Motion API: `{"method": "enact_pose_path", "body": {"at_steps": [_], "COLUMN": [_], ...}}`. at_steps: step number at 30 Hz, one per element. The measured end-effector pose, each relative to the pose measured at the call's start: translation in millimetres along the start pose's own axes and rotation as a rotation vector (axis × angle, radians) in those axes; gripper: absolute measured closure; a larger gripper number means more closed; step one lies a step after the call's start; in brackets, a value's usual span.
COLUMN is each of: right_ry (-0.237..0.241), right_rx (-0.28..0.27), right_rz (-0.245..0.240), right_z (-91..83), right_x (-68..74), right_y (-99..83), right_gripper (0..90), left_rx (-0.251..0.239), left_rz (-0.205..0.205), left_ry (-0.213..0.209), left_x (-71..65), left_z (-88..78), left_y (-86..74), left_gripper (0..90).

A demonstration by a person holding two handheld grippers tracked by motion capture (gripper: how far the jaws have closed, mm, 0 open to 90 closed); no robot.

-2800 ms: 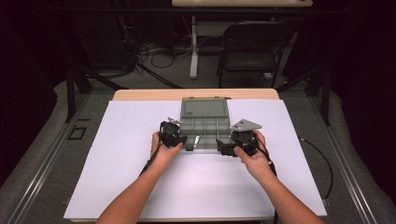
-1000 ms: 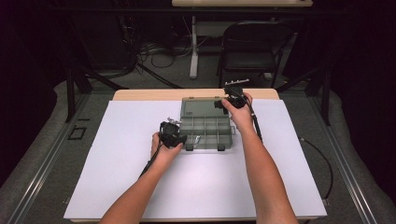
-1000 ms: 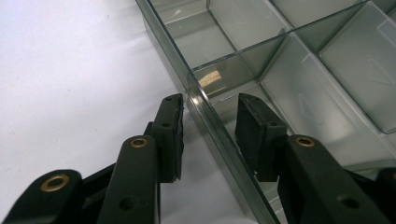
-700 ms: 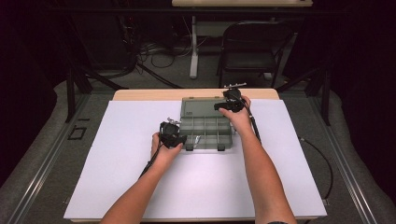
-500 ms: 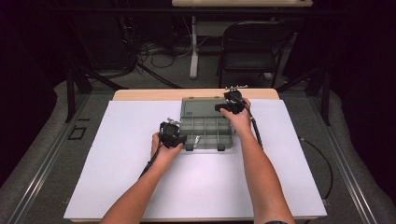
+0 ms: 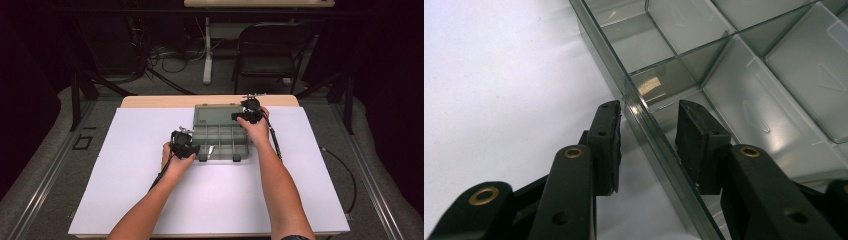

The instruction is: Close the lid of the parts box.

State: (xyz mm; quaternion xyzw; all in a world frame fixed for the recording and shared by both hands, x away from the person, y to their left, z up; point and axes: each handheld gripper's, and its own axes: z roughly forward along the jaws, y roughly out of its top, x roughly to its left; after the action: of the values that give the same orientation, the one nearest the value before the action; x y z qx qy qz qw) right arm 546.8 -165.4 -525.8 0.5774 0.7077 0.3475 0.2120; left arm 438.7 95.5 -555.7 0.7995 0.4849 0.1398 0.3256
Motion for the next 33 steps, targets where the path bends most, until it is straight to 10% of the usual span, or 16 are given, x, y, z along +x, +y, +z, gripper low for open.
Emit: {"method": "enact_pose_path", "body": {"at_steps": [33], "right_ry": [0.081], "right_rx": [0.063], "right_rz": [0.041], "right_z": [12.8], "right_x": [0.8], "right_y": [-6.6], "right_gripper": [26.3], "left_rx": [-0.001], "left_rz": [0.004], "left_ry": [0.000], "left_x": [-0.2], "left_z": [0.0], "left_y": [0.0], "left_gripper": [62.3]}}
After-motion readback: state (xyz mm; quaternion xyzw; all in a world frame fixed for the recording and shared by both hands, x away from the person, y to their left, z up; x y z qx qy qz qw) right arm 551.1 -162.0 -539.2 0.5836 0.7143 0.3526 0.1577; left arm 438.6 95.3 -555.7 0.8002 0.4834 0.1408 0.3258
